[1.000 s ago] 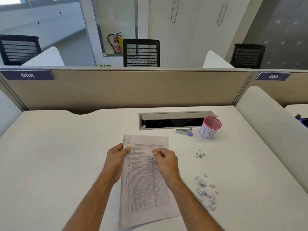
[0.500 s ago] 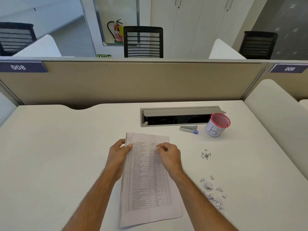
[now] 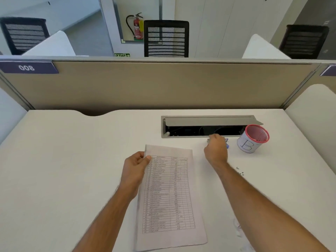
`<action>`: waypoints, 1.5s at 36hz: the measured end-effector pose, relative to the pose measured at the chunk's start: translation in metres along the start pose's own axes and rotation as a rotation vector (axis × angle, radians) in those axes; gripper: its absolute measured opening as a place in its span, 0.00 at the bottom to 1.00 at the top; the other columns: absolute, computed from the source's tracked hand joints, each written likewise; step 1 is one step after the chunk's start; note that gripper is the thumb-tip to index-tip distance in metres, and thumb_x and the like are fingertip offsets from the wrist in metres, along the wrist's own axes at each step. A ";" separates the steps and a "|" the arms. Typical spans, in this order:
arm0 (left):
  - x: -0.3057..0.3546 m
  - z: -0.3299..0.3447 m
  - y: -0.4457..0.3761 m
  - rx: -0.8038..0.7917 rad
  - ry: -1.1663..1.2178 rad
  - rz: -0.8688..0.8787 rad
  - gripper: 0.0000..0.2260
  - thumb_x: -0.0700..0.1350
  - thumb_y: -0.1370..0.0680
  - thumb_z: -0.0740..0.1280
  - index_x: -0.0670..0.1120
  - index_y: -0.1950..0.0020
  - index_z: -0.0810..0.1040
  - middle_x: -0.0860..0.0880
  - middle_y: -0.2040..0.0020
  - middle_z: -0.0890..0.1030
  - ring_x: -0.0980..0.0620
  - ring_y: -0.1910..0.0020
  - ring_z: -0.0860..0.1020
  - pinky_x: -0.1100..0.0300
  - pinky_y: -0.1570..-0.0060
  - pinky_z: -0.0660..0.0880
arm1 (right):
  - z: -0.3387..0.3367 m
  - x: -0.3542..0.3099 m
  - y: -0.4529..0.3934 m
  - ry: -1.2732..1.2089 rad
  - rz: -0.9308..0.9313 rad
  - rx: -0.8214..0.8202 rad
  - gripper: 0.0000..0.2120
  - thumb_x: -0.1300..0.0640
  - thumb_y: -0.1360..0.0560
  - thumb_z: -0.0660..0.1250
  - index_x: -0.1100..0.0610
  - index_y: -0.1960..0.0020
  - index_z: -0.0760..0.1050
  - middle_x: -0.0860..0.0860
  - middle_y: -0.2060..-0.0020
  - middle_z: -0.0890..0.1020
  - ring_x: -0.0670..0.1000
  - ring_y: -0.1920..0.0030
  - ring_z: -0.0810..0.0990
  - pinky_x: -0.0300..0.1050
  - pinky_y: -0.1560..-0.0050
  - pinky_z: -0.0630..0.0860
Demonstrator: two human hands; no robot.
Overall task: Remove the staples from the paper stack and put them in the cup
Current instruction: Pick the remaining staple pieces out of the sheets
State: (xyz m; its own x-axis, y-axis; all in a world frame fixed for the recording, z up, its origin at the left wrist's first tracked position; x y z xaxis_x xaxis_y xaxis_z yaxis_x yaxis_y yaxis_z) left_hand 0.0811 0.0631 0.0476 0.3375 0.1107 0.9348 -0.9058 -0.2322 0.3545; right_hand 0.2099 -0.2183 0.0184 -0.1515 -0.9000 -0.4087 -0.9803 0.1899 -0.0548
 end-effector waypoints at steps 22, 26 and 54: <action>-0.008 -0.012 -0.008 0.138 -0.081 0.002 0.05 0.44 0.17 0.68 0.46 0.42 0.80 0.49 0.55 0.90 0.48 0.57 0.89 0.53 0.57 0.85 | 0.014 0.022 -0.019 0.374 -0.096 -0.071 0.15 0.63 0.22 0.63 0.56 0.36 0.77 0.56 0.41 0.79 0.58 0.39 0.76 0.56 0.40 0.70; -0.001 -0.008 -0.001 0.123 -0.125 0.031 0.04 0.45 0.17 0.68 0.46 0.44 0.81 0.50 0.55 0.90 0.49 0.58 0.89 0.51 0.55 0.85 | 0.003 -0.001 -0.003 0.034 -0.078 -0.069 0.12 0.63 0.19 0.62 0.59 0.37 0.77 0.59 0.44 0.79 0.60 0.43 0.76 0.53 0.48 0.75; 0.018 0.002 0.076 0.033 -0.089 0.136 0.08 0.40 0.16 0.67 0.44 0.49 0.86 0.44 0.55 0.89 0.41 0.50 0.87 0.40 0.40 0.82 | -0.050 -0.125 0.204 -0.649 -0.164 -0.179 0.07 0.51 0.19 0.66 0.53 0.50 0.81 0.48 0.58 0.80 0.46 0.58 0.79 0.38 0.60 0.75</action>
State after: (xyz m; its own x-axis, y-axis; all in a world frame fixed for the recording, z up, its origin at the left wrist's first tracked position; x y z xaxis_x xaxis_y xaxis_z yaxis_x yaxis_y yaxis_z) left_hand 0.0191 0.0455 0.0917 0.2353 -0.0095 0.9719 -0.9362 -0.2707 0.2240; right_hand 0.0224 -0.0868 0.1035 0.0523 -0.4844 -0.8733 -0.9983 -0.0462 -0.0342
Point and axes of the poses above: each hand's wrist, its own y-axis away from the middle knuckle, its own z-axis out of the palm, x = y × z, the point moved 4 cm from there along -y, towards the middle knuckle
